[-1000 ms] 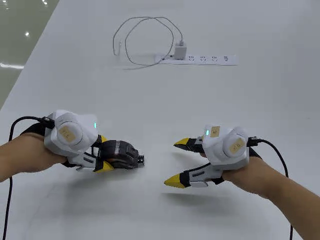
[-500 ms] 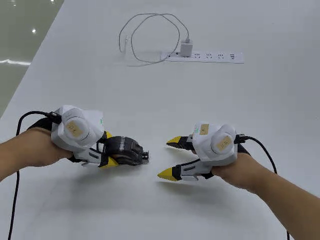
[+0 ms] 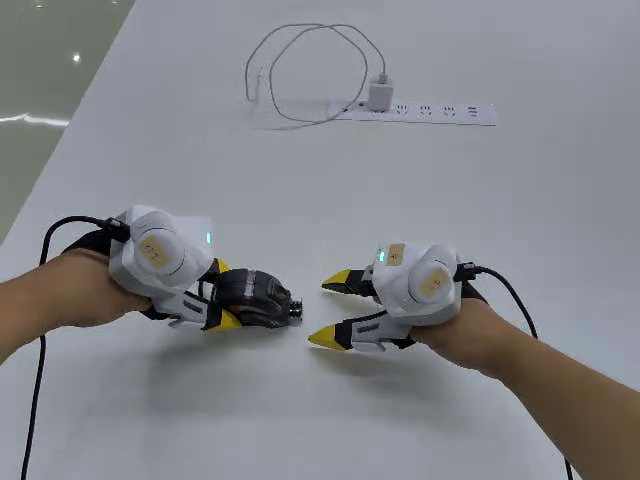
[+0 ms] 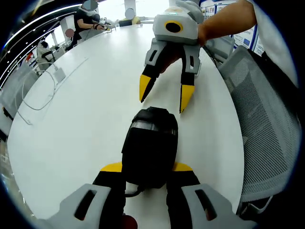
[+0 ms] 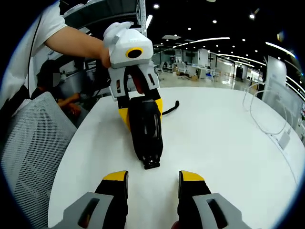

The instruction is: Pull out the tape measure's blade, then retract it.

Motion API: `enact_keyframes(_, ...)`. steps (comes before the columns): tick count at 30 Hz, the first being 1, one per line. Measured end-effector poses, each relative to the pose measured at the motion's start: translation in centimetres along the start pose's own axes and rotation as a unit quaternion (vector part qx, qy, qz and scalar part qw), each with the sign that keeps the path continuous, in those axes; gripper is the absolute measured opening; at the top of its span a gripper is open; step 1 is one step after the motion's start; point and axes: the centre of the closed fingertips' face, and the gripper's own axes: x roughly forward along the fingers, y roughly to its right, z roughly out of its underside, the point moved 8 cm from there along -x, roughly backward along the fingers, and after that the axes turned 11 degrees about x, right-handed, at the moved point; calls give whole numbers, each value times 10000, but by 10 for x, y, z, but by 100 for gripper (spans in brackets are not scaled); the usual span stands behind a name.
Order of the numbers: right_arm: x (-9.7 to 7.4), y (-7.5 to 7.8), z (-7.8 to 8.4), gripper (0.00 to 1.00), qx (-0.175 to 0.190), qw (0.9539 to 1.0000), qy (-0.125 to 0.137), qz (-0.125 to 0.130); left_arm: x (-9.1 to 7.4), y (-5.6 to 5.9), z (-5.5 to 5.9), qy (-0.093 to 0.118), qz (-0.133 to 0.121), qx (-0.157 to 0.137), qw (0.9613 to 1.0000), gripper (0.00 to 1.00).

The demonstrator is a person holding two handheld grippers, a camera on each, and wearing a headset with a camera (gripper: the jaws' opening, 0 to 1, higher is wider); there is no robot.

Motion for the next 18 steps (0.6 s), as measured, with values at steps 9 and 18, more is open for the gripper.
enact_keyframes(9, 5, 3, -4, 32, -108, 9999, 60, -24, 0, -1, 1, 4, 3, -11, 10000, 28)
enact_keyframes(18, 14, 2, -6, 27, -198, 9997, 91, -113, 1, 0, 1, 22, -25, -26, 10000, 28)
